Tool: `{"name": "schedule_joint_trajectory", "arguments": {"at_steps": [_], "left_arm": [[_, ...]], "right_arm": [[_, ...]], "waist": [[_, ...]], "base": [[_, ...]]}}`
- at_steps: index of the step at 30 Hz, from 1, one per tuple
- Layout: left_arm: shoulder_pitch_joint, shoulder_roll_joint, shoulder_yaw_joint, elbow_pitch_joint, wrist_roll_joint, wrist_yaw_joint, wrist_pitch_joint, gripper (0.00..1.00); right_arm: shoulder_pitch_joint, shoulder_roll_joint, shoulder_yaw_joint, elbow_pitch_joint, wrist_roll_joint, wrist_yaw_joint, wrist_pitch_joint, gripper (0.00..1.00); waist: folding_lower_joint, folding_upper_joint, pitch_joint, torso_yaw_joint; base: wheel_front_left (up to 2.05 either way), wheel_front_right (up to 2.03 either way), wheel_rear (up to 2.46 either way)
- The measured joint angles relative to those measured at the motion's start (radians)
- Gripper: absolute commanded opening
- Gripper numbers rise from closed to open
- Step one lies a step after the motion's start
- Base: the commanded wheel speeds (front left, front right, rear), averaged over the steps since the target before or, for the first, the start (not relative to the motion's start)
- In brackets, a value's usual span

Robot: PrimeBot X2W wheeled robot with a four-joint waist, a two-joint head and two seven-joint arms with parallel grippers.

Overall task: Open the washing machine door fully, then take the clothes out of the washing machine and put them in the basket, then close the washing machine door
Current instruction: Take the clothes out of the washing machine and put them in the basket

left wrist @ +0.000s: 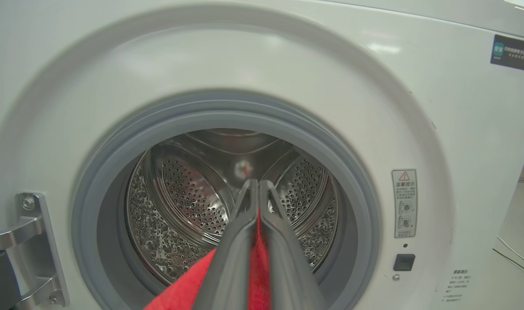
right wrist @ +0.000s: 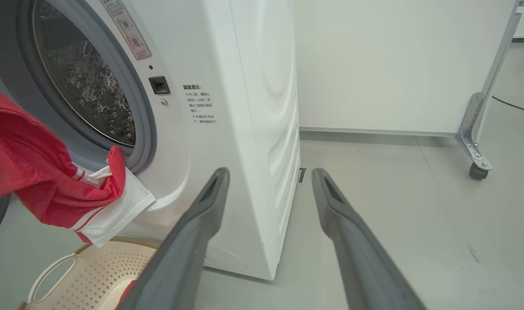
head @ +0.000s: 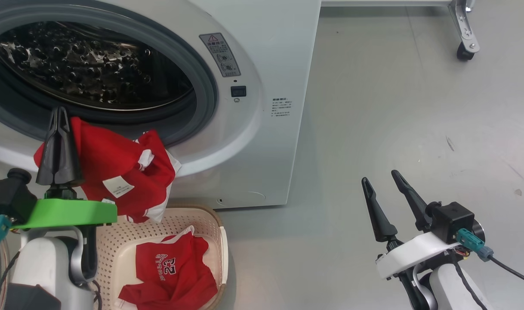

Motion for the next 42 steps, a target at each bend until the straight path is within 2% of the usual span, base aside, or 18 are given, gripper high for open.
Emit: {"name": "schedule_joint_trajectory", "arguments": {"at_steps": [15,25,42], "left_arm": [[0.002,0.0,-0.028,0.04,0.001,0.0,0.011,0.0],[0.015,0.0,-0.05,0.128,0.015,0.01,0.105,0.0],[0.023,0.005,-0.119,0.243,0.043,0.009,0.196,0.0]], "right_arm": [[0.0,-0.004,0.001,-0.001,0.0,0.0,0.0,1.0],[-0.004,-0.007,0.011,-0.001,0.0,0.0,0.0,1.0],[-0.047,-0.009,0.039,-0.007,0.0,0.0,0.0,1.0]], "waist": [[0.0,0.0,0.044,-0.003],[0.0,0.0,0.072,0.002],[0.0,0.0,0.138,-0.021]], "base": [[0.0,0.0,0.0],[0.0,0.0,0.0],[0.0,0.0,0.0]]}}
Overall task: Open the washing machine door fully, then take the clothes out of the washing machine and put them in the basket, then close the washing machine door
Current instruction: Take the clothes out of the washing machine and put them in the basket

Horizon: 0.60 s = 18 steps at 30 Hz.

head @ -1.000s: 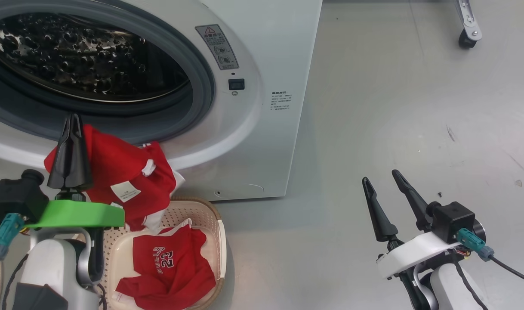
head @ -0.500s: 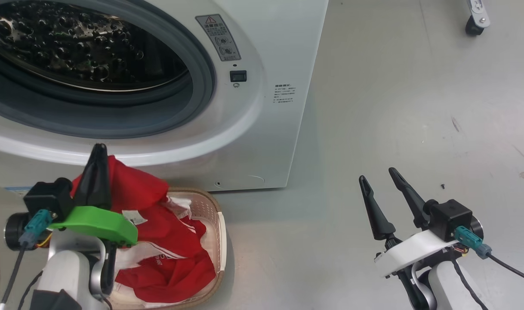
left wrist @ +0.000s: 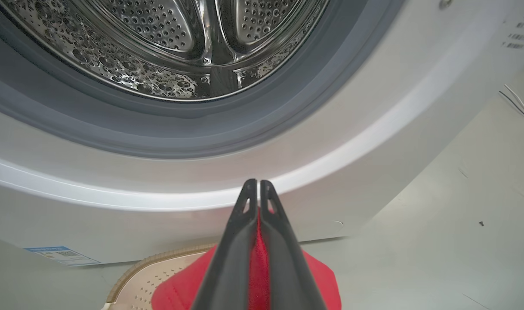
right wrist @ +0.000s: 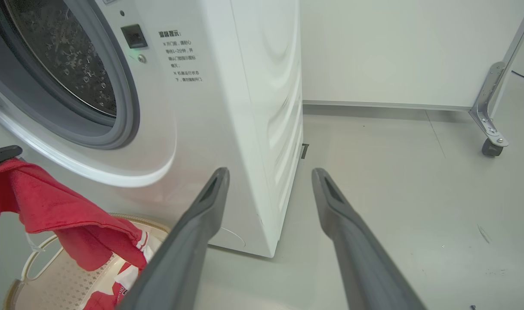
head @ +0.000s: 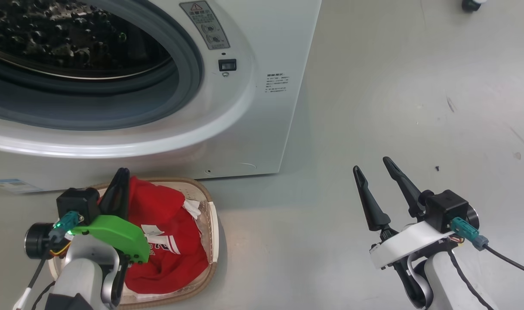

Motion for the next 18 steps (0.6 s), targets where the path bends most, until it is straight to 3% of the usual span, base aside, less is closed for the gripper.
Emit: {"name": "schedule_joint_trajectory", "arguments": {"at_steps": [18], "left_arm": [[-0.051,0.047,-0.023,0.214,0.054,0.0,0.042,0.0]], "right_arm": [[-0.064,0.0,-0.008,-0.02,0.0,0.0,0.0,1.0]], "waist": [[0.0,0.0,0.138,-0.053]], "base": [[0.0,0.0,0.0]]}}
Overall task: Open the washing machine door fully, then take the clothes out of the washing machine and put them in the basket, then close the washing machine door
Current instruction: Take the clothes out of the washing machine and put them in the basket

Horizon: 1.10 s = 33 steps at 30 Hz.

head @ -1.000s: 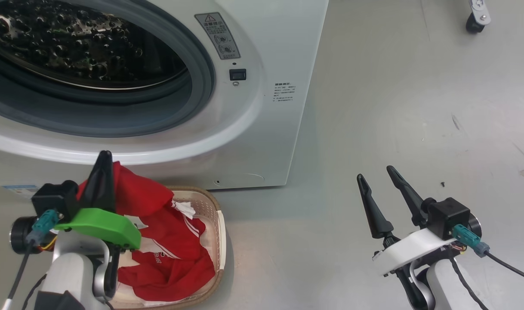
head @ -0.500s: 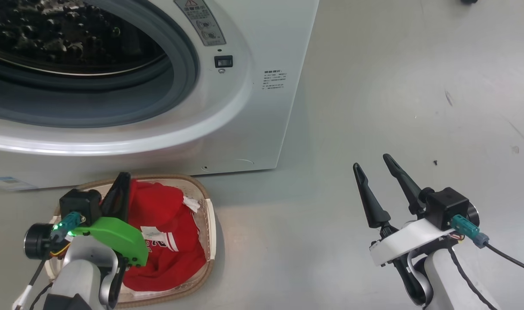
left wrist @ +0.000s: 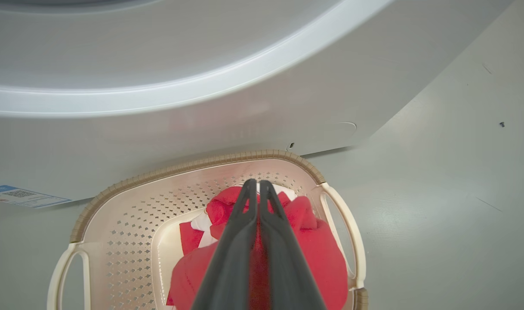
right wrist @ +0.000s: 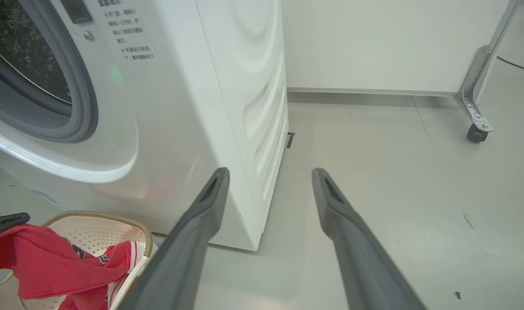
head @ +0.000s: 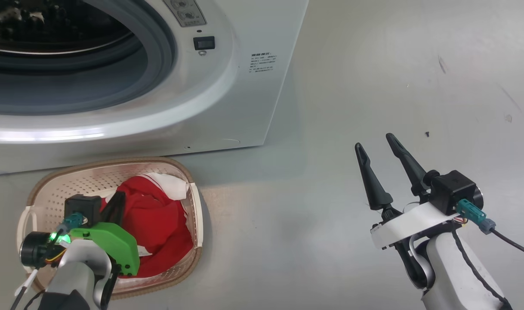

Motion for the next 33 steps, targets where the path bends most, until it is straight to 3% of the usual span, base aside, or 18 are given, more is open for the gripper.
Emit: {"name": "schedule_joint_trajectory", "arguments": {"at_steps": [11,23,33], "left_arm": [[-0.052,0.02,0.035,0.134,0.0,0.019,-0.014,0.0],[-0.098,0.027,0.123,0.284,-0.059,0.071,-0.032,0.0],[-0.14,0.023,0.135,0.354,-0.069,0.072,-0.059,0.0]], "right_arm": [[-0.021,-0.007,-0.004,-0.006,-0.007,0.0,0.0,1.0],[-0.032,-0.008,-0.015,-0.007,-0.015,0.0,0.0,1.0],[-0.033,-0.007,-0.017,-0.007,-0.017,0.0,0.0,1.0]], "waist": [[0.0,0.0,0.064,-0.015],[0.0,0.0,0.101,-0.029],[0.0,0.0,0.107,-0.031]], "base": [[0.0,0.0,0.0],[0.0,0.0,0.0],[0.0,0.0,0.0]]}}
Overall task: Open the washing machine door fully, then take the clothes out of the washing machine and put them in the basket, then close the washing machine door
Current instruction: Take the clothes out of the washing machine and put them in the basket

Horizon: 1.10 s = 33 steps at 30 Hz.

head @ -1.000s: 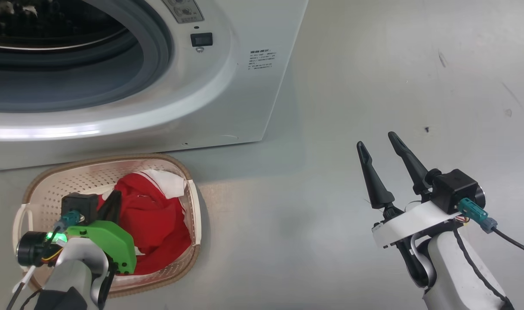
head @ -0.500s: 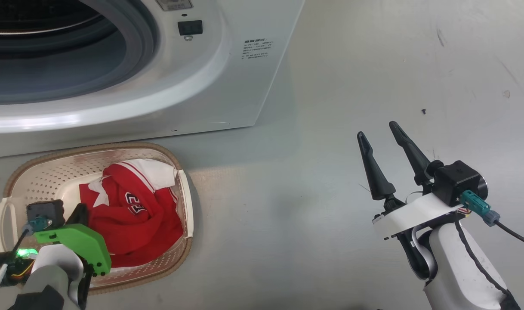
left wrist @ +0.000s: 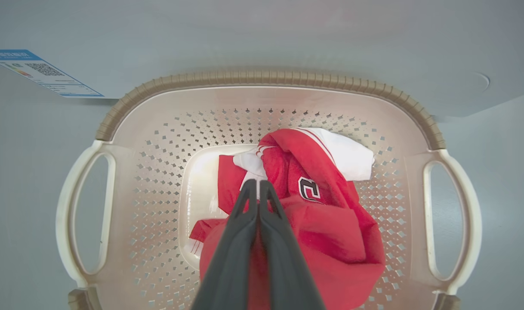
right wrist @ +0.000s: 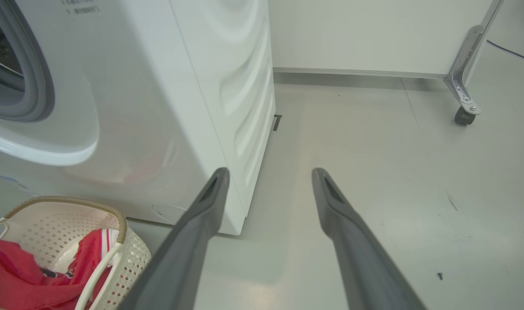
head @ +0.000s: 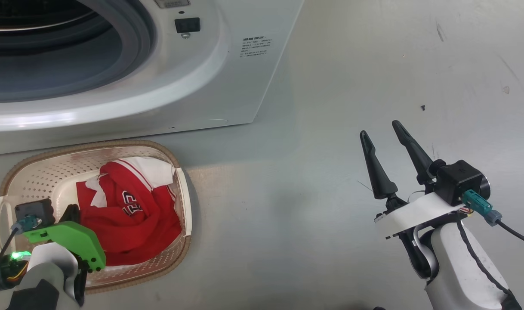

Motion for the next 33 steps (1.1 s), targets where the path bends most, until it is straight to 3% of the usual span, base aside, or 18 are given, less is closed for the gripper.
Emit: {"name": "schedule_joint_trajectory", "arguments": {"at_steps": [6,7,8,9,18,33], "left_arm": [[-0.014,-0.001,-0.003,0.031,0.0,0.0,-0.017,0.0],[-0.016,-0.001,-0.004,0.035,0.0,0.0,-0.02,0.32],[-0.017,-0.001,-0.005,0.038,0.0,0.0,-0.026,0.88],[-0.018,-0.001,-0.005,0.042,0.0,0.0,-0.031,1.0],[-0.035,-0.009,-0.003,0.101,0.0,0.002,-0.081,1.0],[-0.037,-0.031,-0.028,0.104,0.001,-0.039,-0.153,1.0]], "right_arm": [[-0.002,0.0,0.001,0.001,0.0,0.0,0.0,1.0],[-0.003,0.001,0.001,0.001,0.0,0.0,0.0,1.0],[-0.005,0.001,0.001,0.001,0.0,0.0,0.0,1.0],[-0.006,0.001,0.001,0.002,0.0,0.0,0.0,1.0],[-0.008,0.004,-0.003,0.02,-0.004,0.0,0.0,1.0],[-0.005,0.008,-0.013,0.046,-0.009,0.0,0.0,1.0]], "waist": [[0.0,0.0,0.0,0.001],[0.0,0.0,0.0,0.001],[0.0,0.0,-0.001,0.001],[0.0,0.0,-0.001,0.002],[0.0,0.0,-0.028,0.008],[0.0,0.0,-0.143,0.044]], "base": [[0.0,0.0,0.0],[0.0,0.0,0.0],[0.0,0.0,0.0],[0.0,0.0,0.0],[0.0,0.0,0.0],[0.0,0.0,0.0]]}}
